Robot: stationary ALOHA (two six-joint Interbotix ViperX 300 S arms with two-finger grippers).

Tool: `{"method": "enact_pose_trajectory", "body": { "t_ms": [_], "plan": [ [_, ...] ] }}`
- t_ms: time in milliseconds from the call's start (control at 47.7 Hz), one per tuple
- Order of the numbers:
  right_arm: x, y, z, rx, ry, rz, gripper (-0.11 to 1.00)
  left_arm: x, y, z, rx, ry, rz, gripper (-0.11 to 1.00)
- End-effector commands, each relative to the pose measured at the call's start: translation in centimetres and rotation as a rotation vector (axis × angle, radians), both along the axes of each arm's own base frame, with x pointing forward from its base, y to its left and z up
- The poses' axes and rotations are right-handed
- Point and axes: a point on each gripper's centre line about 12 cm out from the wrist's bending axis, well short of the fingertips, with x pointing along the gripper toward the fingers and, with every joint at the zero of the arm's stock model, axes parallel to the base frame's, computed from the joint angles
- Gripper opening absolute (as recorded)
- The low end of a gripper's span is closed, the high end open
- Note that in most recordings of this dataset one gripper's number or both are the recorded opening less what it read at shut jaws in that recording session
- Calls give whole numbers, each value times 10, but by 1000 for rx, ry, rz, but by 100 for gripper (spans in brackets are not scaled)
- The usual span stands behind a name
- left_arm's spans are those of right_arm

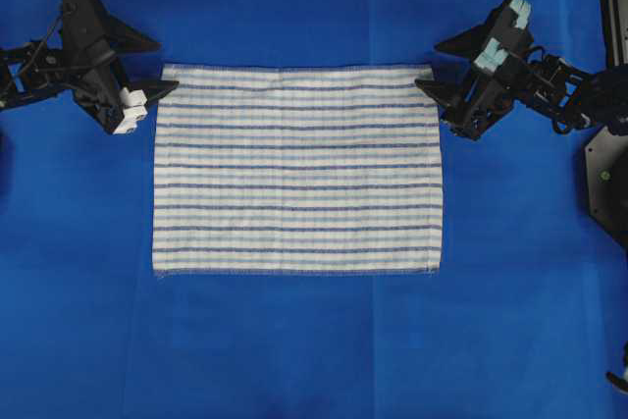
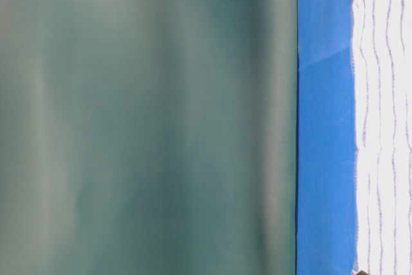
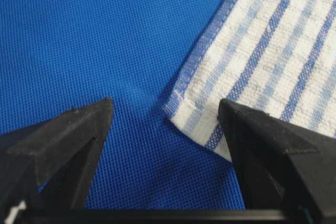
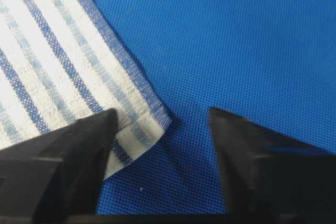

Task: Fold the blue towel.
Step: 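Move both grippers to the towel's top corners and grasp them, then lift the top corners and fold them down toward the bottom edge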

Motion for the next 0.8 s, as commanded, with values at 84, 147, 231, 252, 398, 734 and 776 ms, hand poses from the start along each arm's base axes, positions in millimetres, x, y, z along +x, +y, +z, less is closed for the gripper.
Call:
{"method": "enact_pose_trajectory", "body": {
  "t_ms": [84,147,231,252,398,734,776],
  "plan": [
    [3,-2,-1,-2,-2,-4,28,2,-1,0,-8,6,-4,65],
    [2,-1,-3,-1,4,-1,18,2,-2,-1,-15,16,-6,51],
    [1,-1,-3,0,7,0,5,2,-3,-1,-18,22,-11,28],
    [1,0,-4,1,10,2,3,2,-4,-2,-20,26,-14,23],
    [1,2,-3,2,9,9,-1,4,-7,-1,-19,23,-24,4],
    [5,8,17,0,-37,35,-1,8,-8,19,11,-10,-47,4],
    [4,9,22,1,-45,38,-1,8,-8,25,16,-19,-50,4]
  ]
}}
